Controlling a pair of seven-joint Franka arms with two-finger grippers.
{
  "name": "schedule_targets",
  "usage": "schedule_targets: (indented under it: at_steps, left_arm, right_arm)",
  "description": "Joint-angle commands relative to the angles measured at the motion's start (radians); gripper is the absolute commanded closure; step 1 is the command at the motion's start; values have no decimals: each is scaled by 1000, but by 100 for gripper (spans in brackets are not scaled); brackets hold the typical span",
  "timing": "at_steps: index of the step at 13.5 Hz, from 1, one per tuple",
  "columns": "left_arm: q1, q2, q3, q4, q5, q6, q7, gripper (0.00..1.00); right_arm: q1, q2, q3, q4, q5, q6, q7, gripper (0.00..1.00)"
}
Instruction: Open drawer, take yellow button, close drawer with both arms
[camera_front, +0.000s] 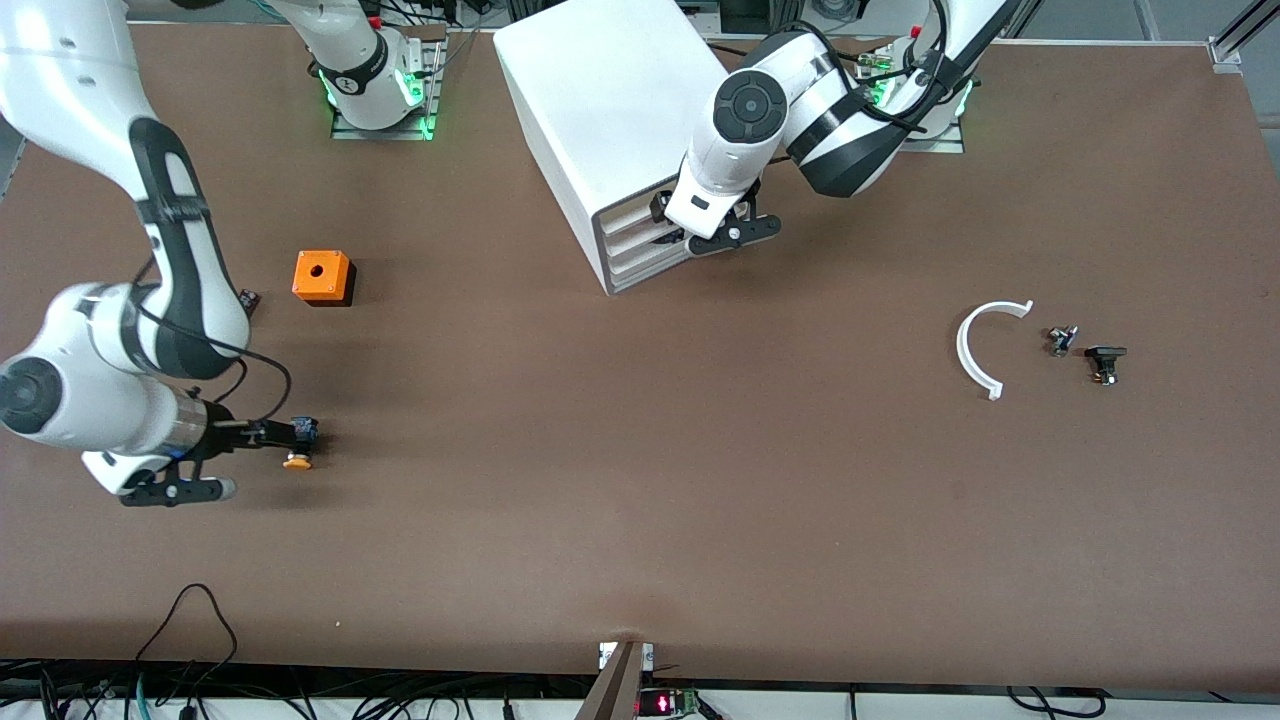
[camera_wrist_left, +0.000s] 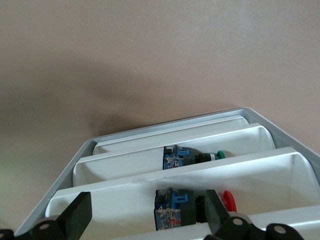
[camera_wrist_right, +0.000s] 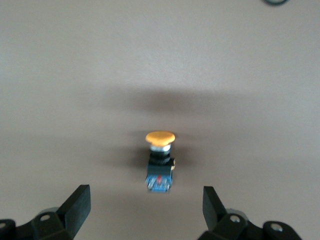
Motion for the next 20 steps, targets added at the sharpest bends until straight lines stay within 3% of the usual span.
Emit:
schedule_targets:
  at_steps: [1,5,7,10,15,17,20]
  left_arm:
    - [-6,-18,-20,-21,26,-23,-2,0]
    - [36,-31,-20,36,27,-90,66,0]
    - [92,-51,-17,137,33,-197,210,0]
    - [165,-50,-9,270,133,-285,376,0]
    - [318,-62,-3,430,147,-445,719,0]
    - [290,-141,127,423,130,-445,911,0]
    - [112,-229,426,404,60,-442,1063,0]
  right_arm:
    - [4,-155,8,-37,-9,-124,21,1]
    - [7,-307,11,-36,-9,-287,53,1]
    - [10,-379,11,-34,-9,-387,61,1]
    - [10,-477,40,-36,-4,-485,65,0]
    - [10,-513,62,19,-4,-550,73,0]
    - [10,-514,62,21,3,-554,165,1]
    - [16,-522,71,-12,-7,-505,225,0]
